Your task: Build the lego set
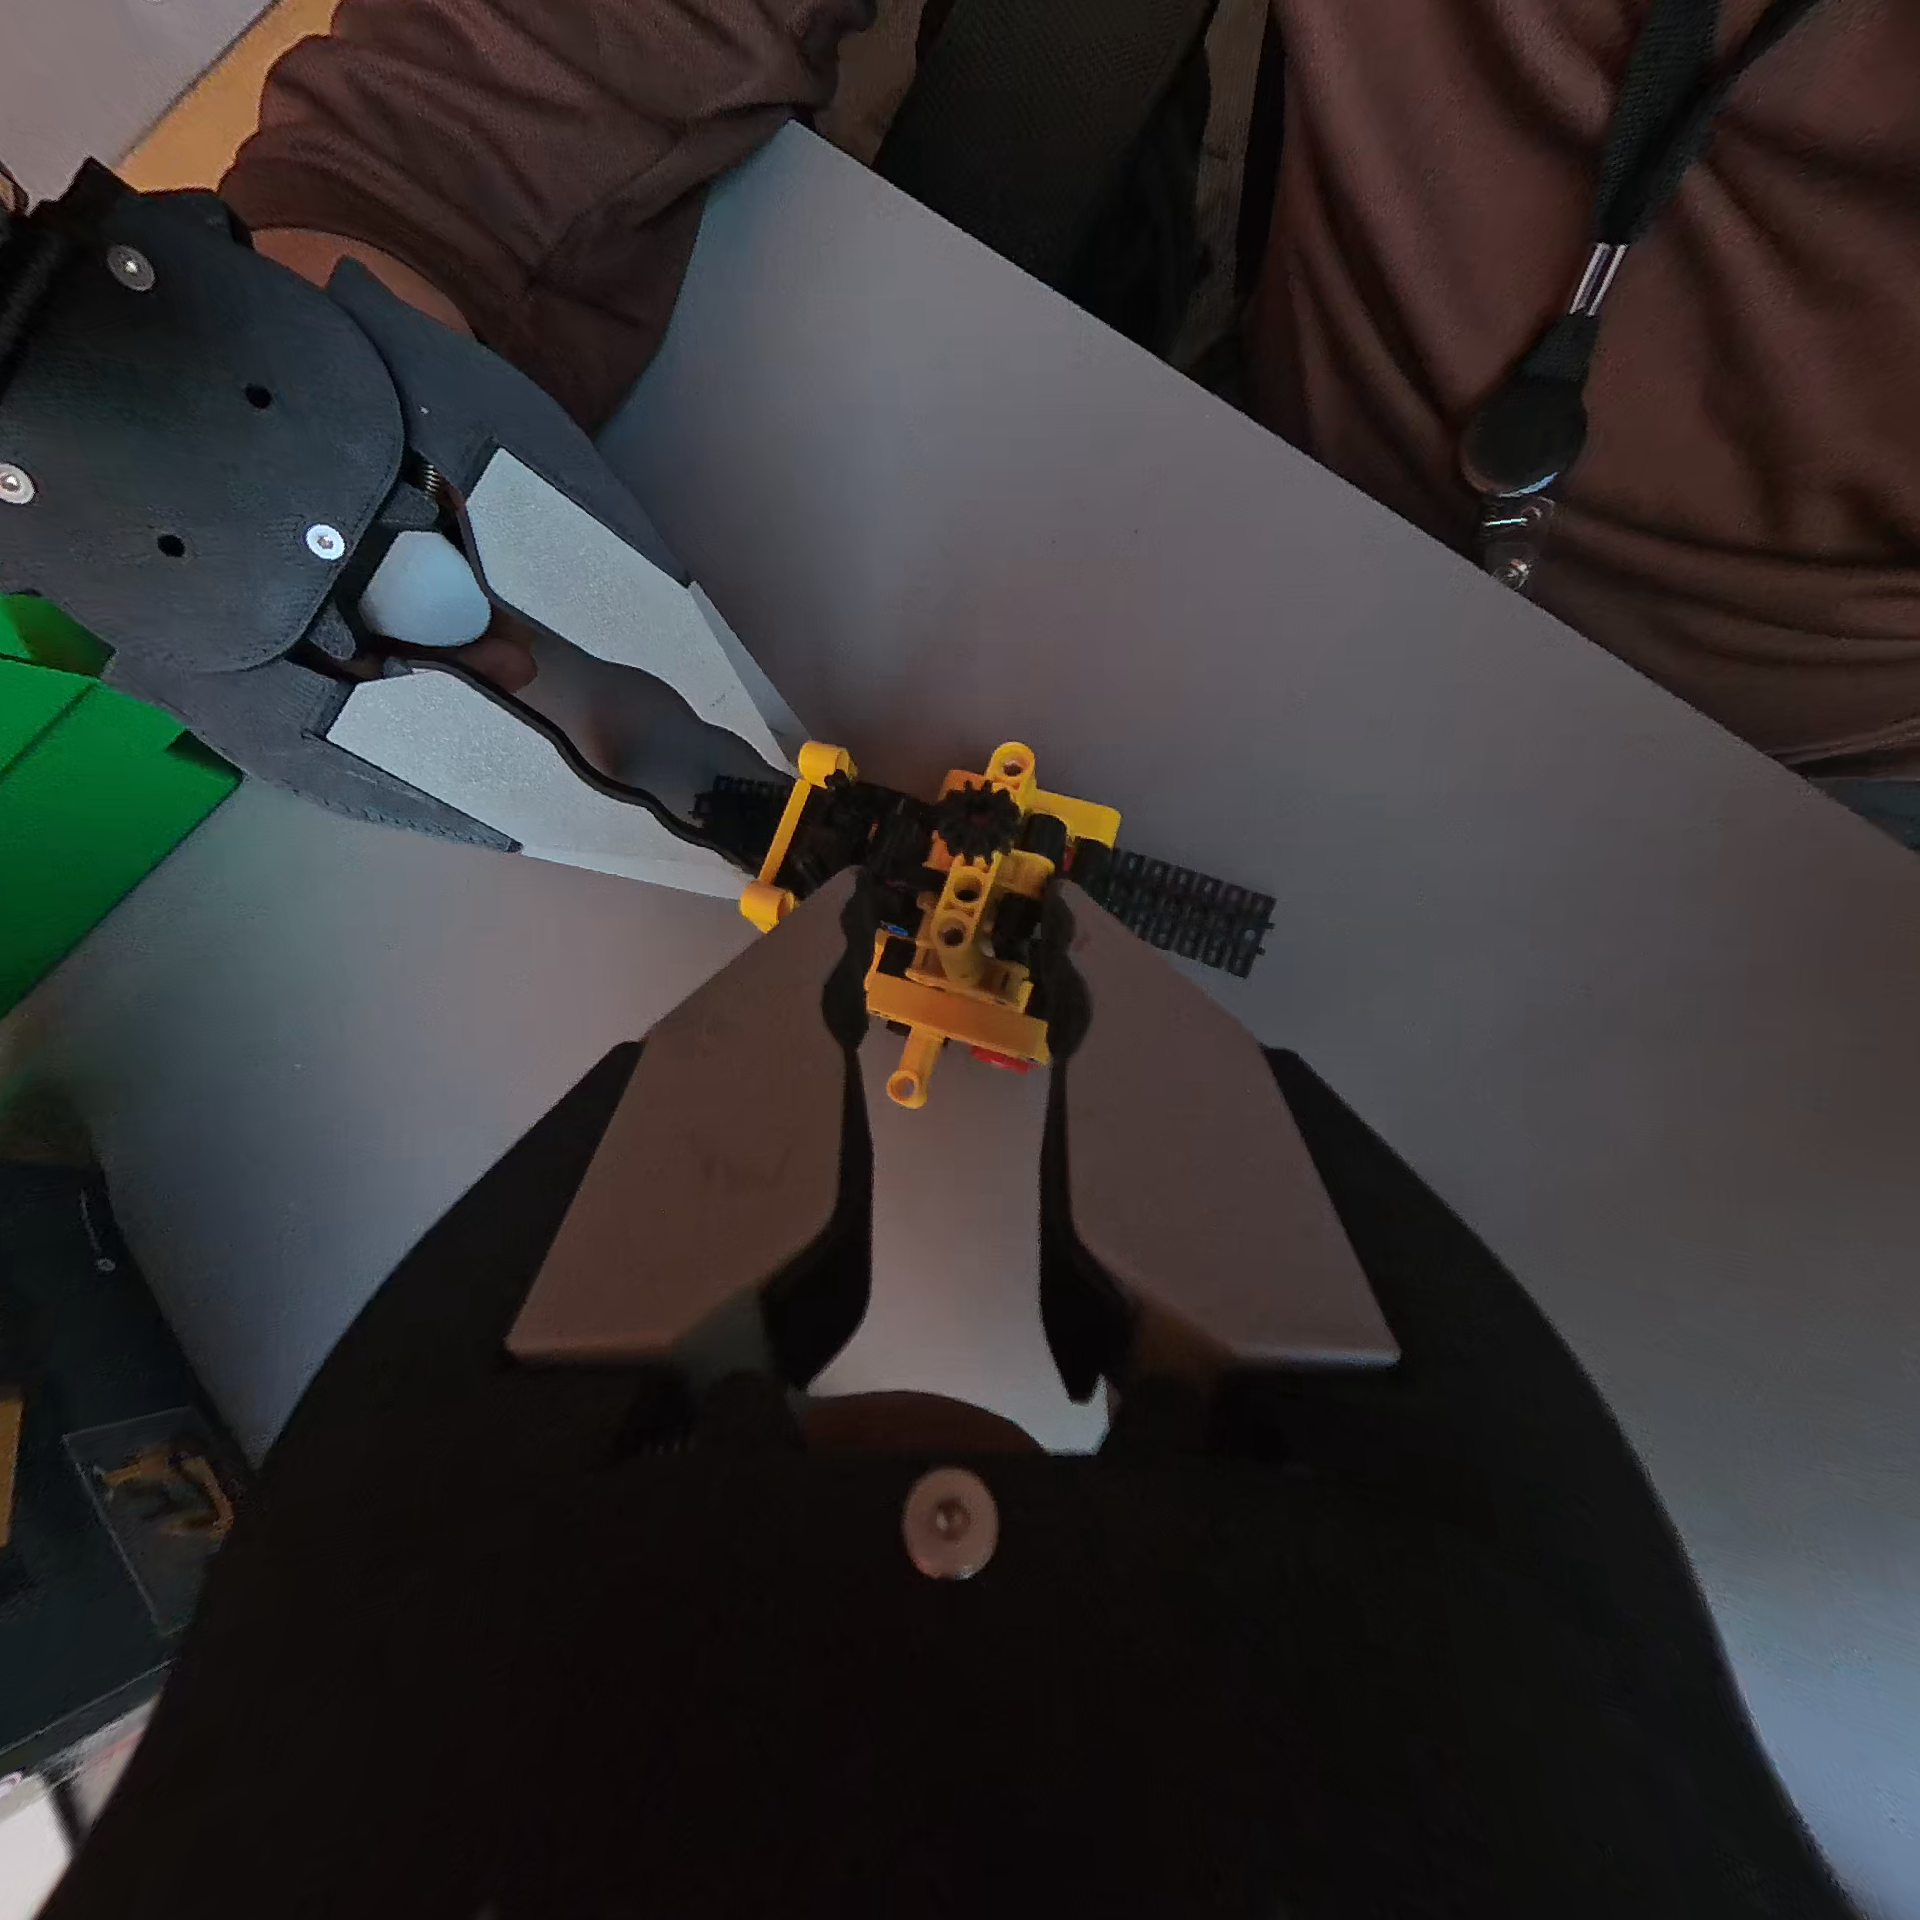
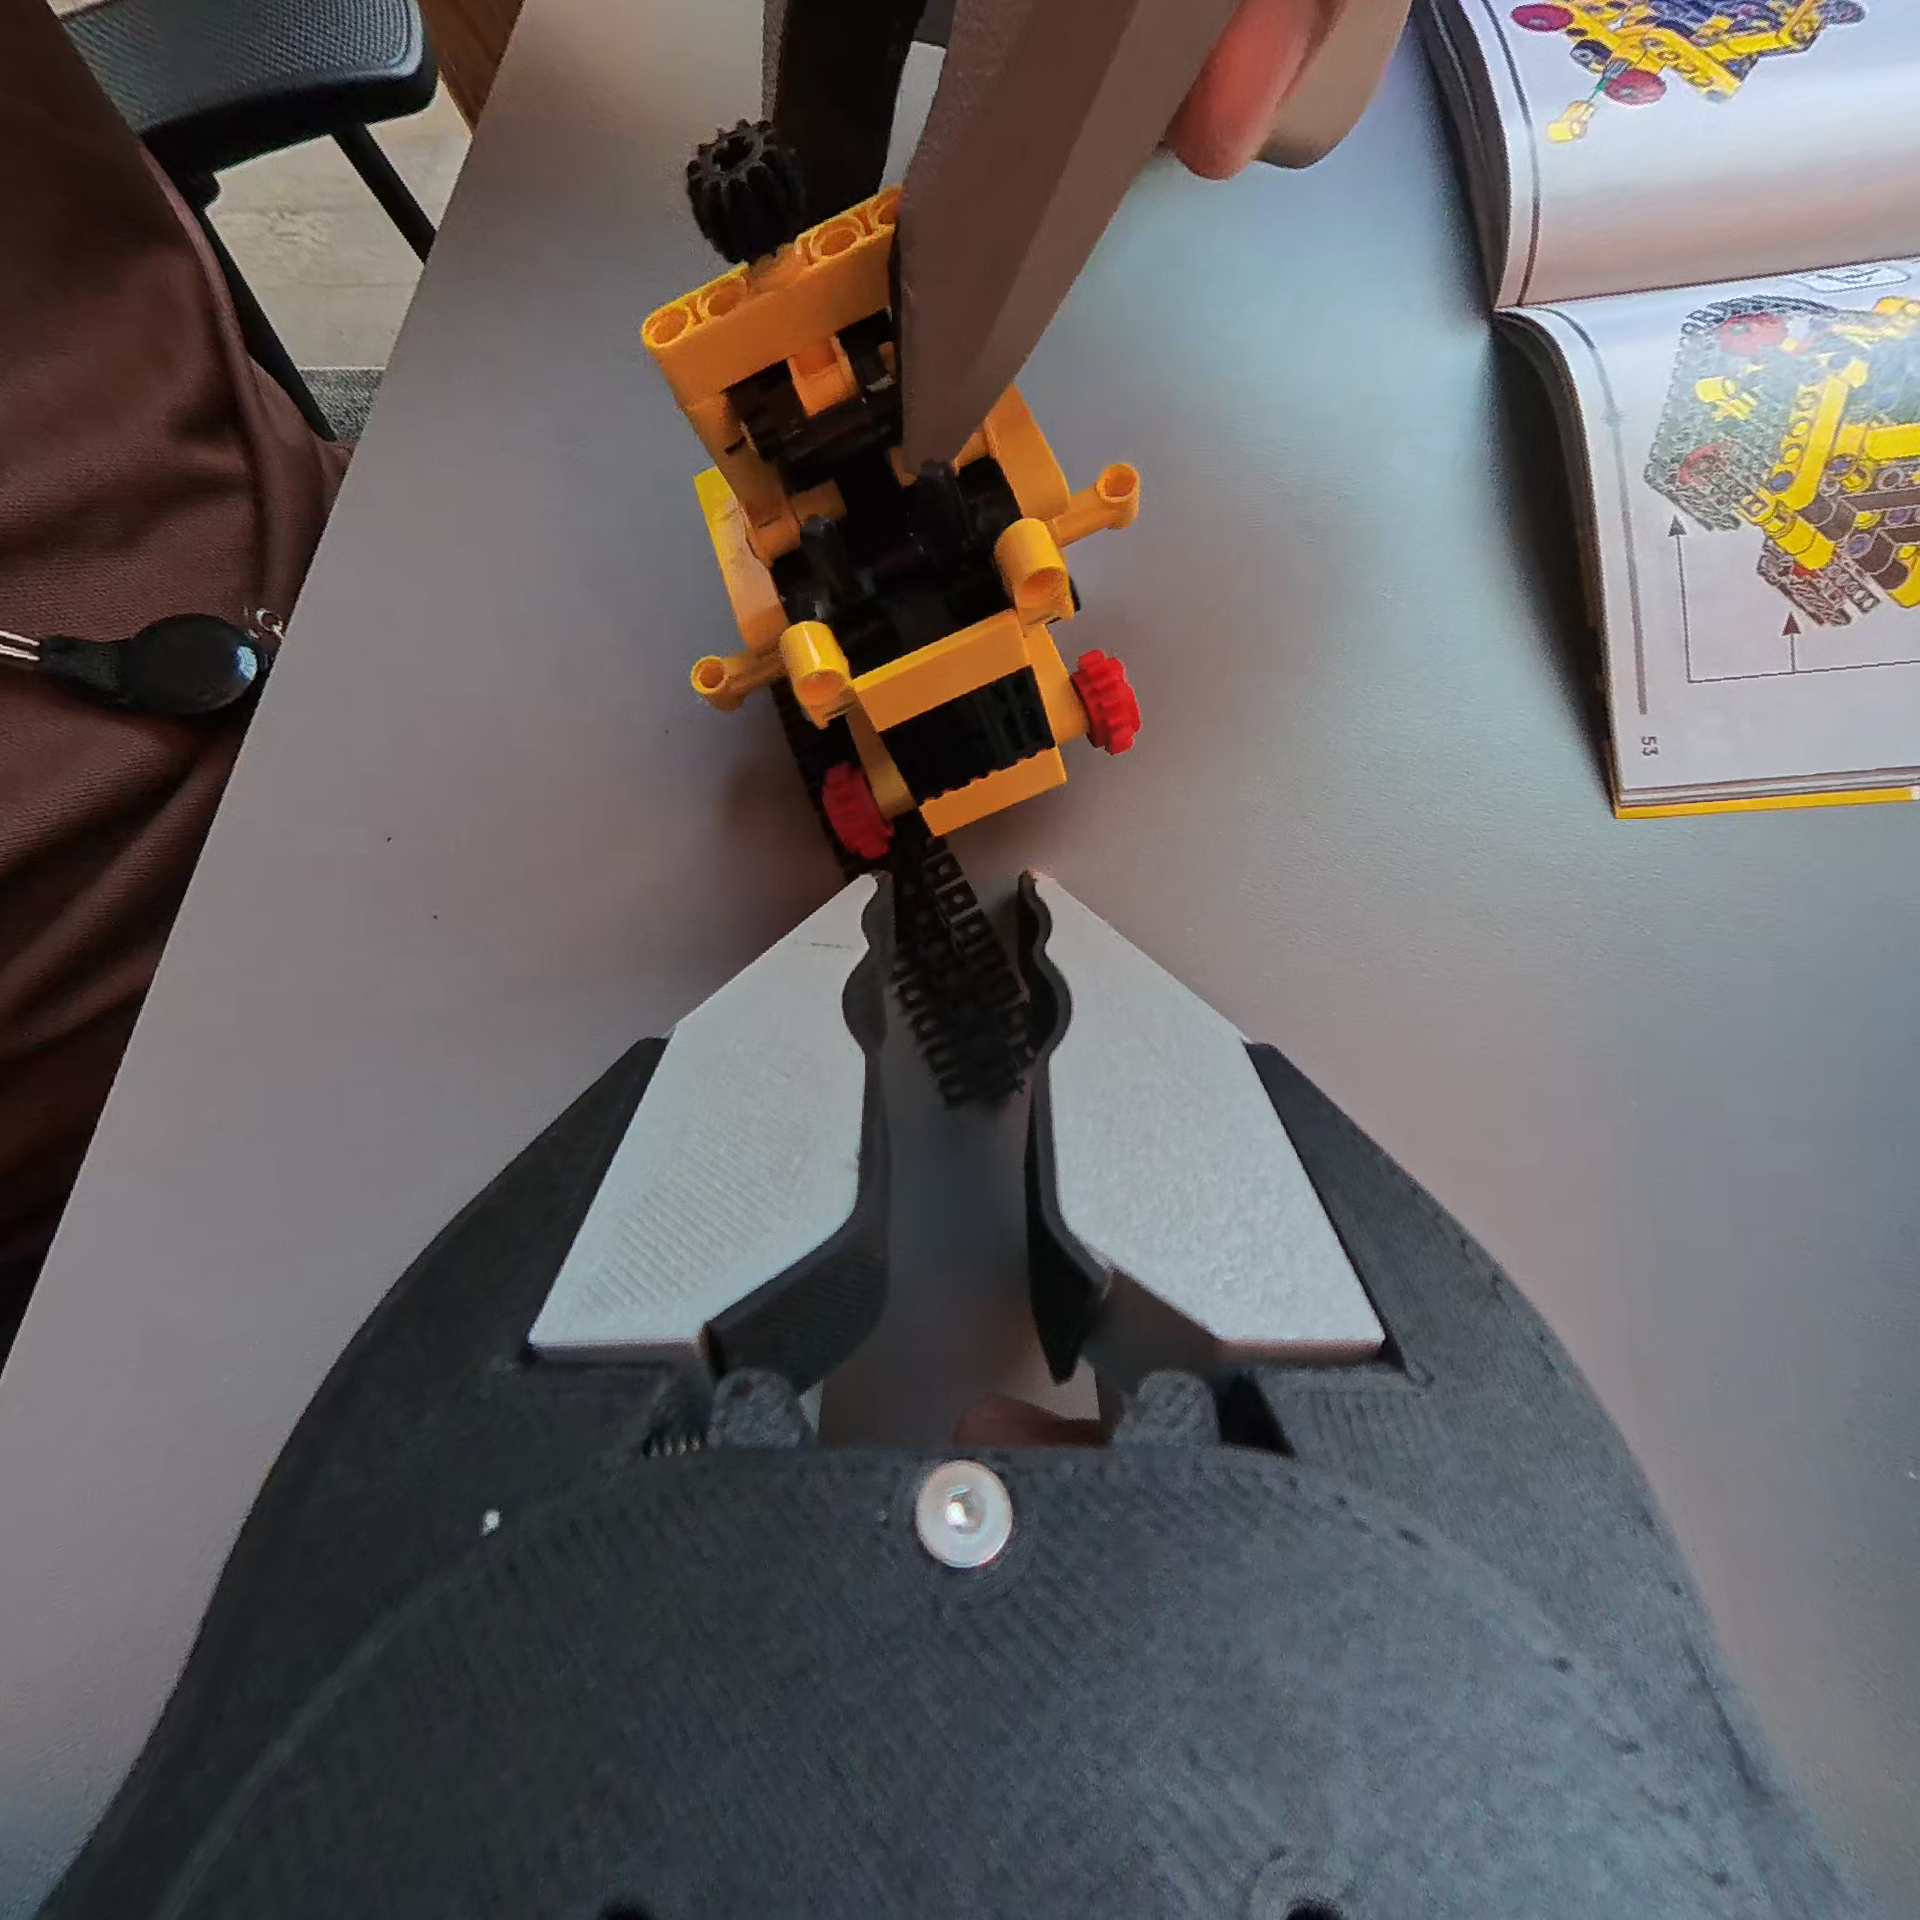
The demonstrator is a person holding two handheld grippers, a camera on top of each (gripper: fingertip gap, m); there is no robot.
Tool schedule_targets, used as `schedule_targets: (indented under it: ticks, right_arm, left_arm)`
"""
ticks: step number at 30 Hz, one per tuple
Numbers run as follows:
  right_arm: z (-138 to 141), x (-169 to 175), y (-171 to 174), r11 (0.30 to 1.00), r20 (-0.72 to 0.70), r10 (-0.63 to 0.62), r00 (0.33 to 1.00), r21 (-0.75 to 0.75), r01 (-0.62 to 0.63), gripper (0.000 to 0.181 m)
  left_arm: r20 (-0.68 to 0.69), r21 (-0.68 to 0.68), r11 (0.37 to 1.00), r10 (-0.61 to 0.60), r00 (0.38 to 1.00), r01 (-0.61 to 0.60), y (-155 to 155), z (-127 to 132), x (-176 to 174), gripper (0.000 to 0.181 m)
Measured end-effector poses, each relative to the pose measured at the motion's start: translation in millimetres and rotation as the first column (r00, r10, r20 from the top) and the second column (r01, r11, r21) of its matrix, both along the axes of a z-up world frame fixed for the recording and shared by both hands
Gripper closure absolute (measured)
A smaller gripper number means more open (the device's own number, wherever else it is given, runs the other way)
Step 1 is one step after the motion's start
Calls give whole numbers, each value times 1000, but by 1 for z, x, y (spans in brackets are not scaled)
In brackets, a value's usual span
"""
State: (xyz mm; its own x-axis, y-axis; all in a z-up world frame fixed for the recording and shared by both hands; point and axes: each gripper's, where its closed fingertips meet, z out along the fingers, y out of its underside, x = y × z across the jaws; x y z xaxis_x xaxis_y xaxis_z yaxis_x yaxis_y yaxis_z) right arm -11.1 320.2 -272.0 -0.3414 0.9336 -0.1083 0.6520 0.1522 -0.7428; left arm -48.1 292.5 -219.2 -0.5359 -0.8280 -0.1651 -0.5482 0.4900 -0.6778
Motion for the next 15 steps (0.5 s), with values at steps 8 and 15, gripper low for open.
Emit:
schedule_targets:
  ticks: [8, 15]
  right_arm:
    - [0, 1, -1, 1000, 0, 2, 1000, -5, -2, 159]
    - [0, 0, 0, 1000, 2, -6, 1000, -16, 6, 161]
  left_arm:
    - [-18, -30, 999, 16, 1000, -17, 2, -5, -7, 153]
    - [-29, -30, 1000, -6, 1000, 5, -1, -5, -9, 153]
